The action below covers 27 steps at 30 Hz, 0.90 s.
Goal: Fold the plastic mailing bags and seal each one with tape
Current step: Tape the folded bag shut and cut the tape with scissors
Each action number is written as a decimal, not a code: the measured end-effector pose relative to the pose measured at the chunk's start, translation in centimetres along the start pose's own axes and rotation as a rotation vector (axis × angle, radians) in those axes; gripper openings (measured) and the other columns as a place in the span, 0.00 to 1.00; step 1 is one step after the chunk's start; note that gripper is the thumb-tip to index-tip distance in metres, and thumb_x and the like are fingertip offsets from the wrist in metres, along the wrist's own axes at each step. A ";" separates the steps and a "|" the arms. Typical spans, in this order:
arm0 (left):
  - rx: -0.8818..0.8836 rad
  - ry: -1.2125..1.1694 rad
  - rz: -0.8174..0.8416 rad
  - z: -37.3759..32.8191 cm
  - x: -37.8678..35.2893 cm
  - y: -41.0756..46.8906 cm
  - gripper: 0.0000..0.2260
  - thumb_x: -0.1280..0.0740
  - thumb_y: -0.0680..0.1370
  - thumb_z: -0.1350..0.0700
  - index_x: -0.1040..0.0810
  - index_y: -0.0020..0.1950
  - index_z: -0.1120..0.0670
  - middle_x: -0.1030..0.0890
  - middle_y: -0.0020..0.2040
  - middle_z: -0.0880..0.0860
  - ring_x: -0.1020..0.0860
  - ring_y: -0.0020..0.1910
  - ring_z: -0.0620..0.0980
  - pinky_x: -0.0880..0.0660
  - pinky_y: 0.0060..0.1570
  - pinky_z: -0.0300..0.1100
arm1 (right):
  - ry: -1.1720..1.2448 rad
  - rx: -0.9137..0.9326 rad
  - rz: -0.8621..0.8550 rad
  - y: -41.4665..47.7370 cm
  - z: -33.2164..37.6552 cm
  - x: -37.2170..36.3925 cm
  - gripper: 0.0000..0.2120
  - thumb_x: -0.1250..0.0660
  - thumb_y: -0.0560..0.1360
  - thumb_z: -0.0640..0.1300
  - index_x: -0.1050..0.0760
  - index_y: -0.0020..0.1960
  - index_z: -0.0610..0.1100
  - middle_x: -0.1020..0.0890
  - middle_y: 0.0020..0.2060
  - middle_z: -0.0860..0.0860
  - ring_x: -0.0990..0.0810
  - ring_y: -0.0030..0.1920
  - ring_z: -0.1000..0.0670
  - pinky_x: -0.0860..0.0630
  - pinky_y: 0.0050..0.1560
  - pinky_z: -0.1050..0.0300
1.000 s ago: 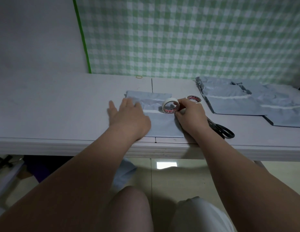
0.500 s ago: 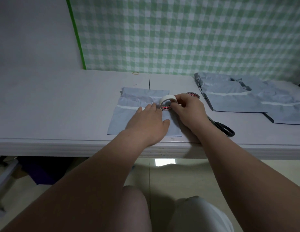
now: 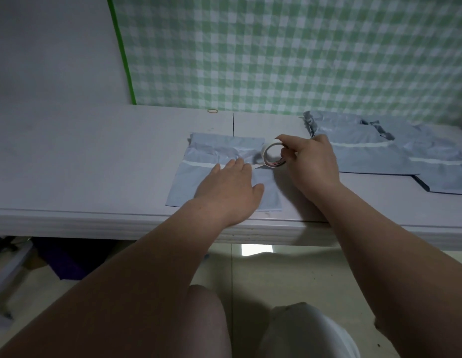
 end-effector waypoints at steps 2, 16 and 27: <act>-0.003 0.003 0.002 0.0 0.1 -0.1 0.26 0.52 0.82 0.45 0.47 0.78 0.55 0.49 0.79 0.53 0.51 0.77 0.50 0.53 0.74 0.48 | -0.045 0.014 0.004 0.2 -0.4 0.0 0.16 0.40 0.78 0.44 0.23 0.62 0.55 0.18 0.45 0.44 0.32 0.56 0.42 0.36 0.49 0.56; 0.002 0.019 0.079 -0.2 0.1 -0.1 0.23 0.55 0.82 0.47 0.51 0.78 0.46 0.54 0.79 0.53 0.55 0.77 0.50 0.56 0.74 0.49 | -0.404 0.183 0.010 0.3 -0.2 1.6 0.13 0.39 0.79 0.43 0.22 0.60 0.50 0.17 0.40 0.43 0.30 0.51 0.41 0.42 0.65 0.45; 0.044 0.042 0.152 -0.7 0.5 0.3 0.23 0.55 0.81 0.47 0.52 0.77 0.40 0.56 0.79 0.54 0.56 0.77 0.53 0.56 0.74 0.53 | -0.532 0.228 0.084 0.8 0.7 1.8 0.15 0.42 0.79 0.40 0.23 0.61 0.50 0.17 0.43 0.44 0.31 0.54 0.42 0.47 0.70 0.45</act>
Point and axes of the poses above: each hand's wrist, its own y-axis towards the middle knuckle, its own x-axis out of the back of the hand, z = x × y, the point moved 4 cm from there along y, towards the middle knuckle
